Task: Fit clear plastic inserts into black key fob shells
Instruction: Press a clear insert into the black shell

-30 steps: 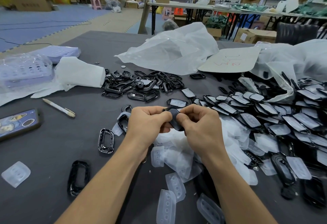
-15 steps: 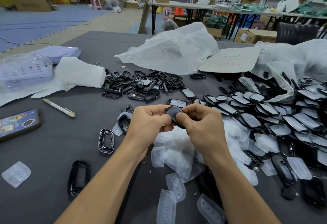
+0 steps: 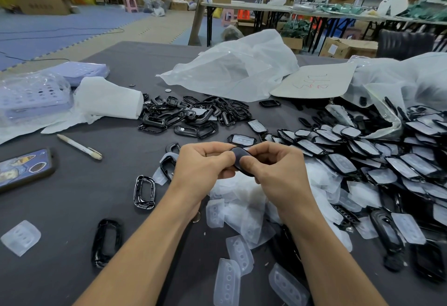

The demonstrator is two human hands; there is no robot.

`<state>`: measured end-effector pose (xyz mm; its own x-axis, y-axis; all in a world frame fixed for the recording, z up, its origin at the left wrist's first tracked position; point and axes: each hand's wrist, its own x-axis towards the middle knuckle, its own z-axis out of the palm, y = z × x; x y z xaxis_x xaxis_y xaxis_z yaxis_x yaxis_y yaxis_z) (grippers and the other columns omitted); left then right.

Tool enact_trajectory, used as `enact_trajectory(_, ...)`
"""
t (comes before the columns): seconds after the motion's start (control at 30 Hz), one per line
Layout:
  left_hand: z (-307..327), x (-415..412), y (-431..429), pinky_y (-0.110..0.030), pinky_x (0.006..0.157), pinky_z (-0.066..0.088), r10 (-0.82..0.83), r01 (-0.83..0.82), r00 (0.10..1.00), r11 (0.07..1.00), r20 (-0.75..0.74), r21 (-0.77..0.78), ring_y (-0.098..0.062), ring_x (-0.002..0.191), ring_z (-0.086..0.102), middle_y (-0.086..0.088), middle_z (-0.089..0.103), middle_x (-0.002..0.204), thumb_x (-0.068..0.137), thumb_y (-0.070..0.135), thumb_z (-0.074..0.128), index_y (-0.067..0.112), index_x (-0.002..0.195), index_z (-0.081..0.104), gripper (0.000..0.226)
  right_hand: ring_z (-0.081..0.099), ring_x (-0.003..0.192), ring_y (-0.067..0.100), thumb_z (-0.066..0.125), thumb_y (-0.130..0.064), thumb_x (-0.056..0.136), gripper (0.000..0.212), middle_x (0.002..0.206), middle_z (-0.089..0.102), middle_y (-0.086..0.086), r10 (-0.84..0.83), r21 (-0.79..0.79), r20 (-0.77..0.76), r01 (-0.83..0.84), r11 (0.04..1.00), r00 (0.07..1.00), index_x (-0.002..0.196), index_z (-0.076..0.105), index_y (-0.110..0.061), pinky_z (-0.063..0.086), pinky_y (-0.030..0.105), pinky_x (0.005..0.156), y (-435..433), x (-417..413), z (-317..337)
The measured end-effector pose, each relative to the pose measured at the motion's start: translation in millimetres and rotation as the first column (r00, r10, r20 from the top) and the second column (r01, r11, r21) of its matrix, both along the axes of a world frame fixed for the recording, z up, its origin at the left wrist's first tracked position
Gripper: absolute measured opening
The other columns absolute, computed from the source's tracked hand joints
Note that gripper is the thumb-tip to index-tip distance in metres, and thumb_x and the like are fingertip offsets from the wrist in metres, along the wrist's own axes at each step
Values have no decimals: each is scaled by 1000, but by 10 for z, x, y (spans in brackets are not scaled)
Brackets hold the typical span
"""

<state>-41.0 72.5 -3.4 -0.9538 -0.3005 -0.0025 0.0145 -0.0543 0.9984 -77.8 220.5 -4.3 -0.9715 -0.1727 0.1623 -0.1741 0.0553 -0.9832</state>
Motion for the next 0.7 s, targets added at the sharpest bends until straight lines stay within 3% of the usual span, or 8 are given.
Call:
enact_trajectory(0.17,10,0,17,-20,59,58,49,-49,999,999,-2,18,-12,61,72,-8,79,75,88,-1,71,29,74,85,36,65,54,7,81,-1,79,14,66,74,5,7,-5,28,-7,1000,1000,73,76,-13,45,14,51,-14,14,8)
enact_trajectory(0.33,1,-12,30,-21,56,58,102,-103,995,994,9,48,-14,57,72,-11,78,72,86,-4,73,21,68,82,33,54,49,14,76,-5,87,18,61,69,3,5,-8,87,-5,1000,996,78,77,-20,45,23,49,-18,-4,-2)
enact_trajectory(0.47,25,4,16,-22,61,59,40,-39,999,998,-8,57,-15,64,75,-10,79,76,87,-1,70,27,74,85,35,54,47,14,74,-3,87,25,58,67,1,-19,-1,69,19,1000,997,76,77,-25,46,24,49,-24,-10,4)
enact_trajectory(0.57,55,24,-27,-26,67,62,-55,55,998,997,5,56,-20,75,78,-14,80,83,71,10,56,19,84,86,34,53,48,13,74,-3,87,27,57,66,0,-20,20,49,19,1000,999,74,78,-27,47,26,51,-20,-12,11)
enact_trajectory(0.7,39,17,-41,-25,66,62,-25,25,1000,999,-3,-35,-16,67,74,-12,79,76,68,14,61,21,81,86,29,53,50,14,76,-5,85,19,61,68,6,-21,34,30,20,999,999,76,78,-22,47,31,53,-14,-11,-1)
